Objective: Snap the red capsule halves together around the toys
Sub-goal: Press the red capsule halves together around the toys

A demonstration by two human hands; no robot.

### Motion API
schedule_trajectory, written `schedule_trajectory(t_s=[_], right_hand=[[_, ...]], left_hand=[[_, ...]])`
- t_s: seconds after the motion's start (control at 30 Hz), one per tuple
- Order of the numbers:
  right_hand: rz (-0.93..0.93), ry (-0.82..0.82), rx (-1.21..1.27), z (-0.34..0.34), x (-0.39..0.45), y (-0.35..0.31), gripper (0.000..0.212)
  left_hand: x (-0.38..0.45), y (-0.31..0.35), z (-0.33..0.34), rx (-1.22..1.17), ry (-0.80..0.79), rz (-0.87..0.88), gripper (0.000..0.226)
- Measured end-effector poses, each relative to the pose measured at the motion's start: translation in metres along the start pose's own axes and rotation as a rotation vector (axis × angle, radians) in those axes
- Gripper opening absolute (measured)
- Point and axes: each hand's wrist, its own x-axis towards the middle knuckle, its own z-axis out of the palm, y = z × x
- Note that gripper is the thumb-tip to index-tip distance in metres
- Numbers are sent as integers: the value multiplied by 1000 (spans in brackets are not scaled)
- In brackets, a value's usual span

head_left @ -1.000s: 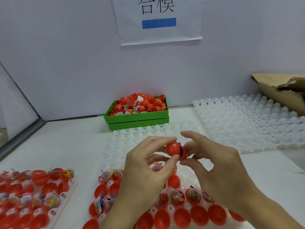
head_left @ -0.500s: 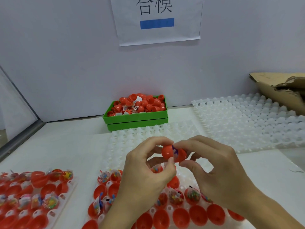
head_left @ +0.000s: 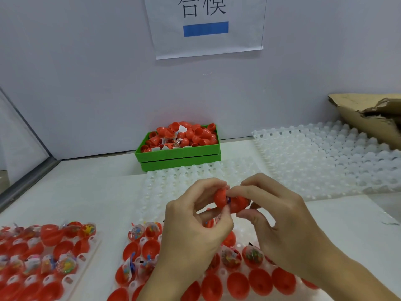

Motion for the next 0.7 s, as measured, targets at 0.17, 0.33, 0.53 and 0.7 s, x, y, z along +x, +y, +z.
schedule_trajectory(t_s=[0.17, 0.33, 0.53, 0.7], right_hand=[[85, 86, 71, -3, 1, 0, 44], [86, 118, 90, -4, 3, -3, 26], [239, 127, 373, -4, 4, -10, 35], [391, 169, 538, -4, 5, -12, 51]], left_hand=[[2, 2, -7, -75, -80, -42, 37], [4, 2, -8, -45, -59, -34, 34], [4, 5, -8, -86, -38, -40, 30], [5, 6, -9, -140, -57, -42, 34]])
